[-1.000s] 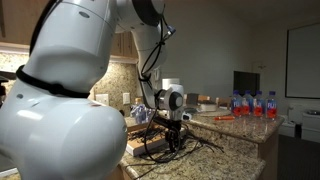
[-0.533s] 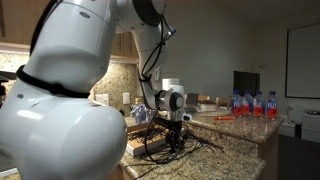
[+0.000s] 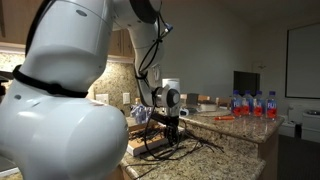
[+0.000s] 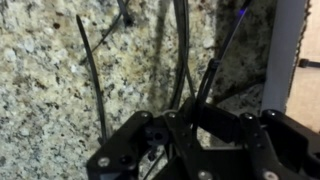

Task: Put some of the zip ties on the counter on the box

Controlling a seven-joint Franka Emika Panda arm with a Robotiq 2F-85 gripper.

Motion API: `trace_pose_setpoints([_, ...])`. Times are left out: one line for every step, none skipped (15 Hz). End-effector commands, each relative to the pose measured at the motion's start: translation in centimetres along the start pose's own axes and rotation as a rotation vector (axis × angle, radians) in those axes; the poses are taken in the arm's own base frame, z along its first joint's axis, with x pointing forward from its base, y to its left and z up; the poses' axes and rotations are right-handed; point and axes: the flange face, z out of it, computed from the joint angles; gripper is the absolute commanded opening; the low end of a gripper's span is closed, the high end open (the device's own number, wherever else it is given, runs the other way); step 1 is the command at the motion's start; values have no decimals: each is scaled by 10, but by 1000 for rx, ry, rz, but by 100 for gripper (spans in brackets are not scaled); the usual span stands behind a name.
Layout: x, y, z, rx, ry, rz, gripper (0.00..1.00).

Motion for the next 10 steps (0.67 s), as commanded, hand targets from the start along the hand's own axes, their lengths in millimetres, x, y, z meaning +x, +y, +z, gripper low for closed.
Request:
trace_pose_setpoints([-12,-3,-26,3,65,-32,7])
trace_pose_setpoints([-12,-5,-32,5,77,-41,7])
trace_pose_setpoints([-13,-6,-40,5,92,-55,7])
trace_pose_setpoints([-13,-8,-48,6,102,-68,7])
trace_pose_setpoints([-14,-11,-57,5,117,-85,7])
trace_pose_setpoints([-17,-17,-70,3,131,-111,7])
trace_pose_setpoints([-19,-25,-83,1,149,-134,7])
trace_pose_setpoints([-21,-34,-95,-3,172,-152,7])
trace_pose_setpoints([-23,-45,-106,-4,183,-174,7])
trace_pose_setpoints([-26,-59,-119,-6,196,-193,7])
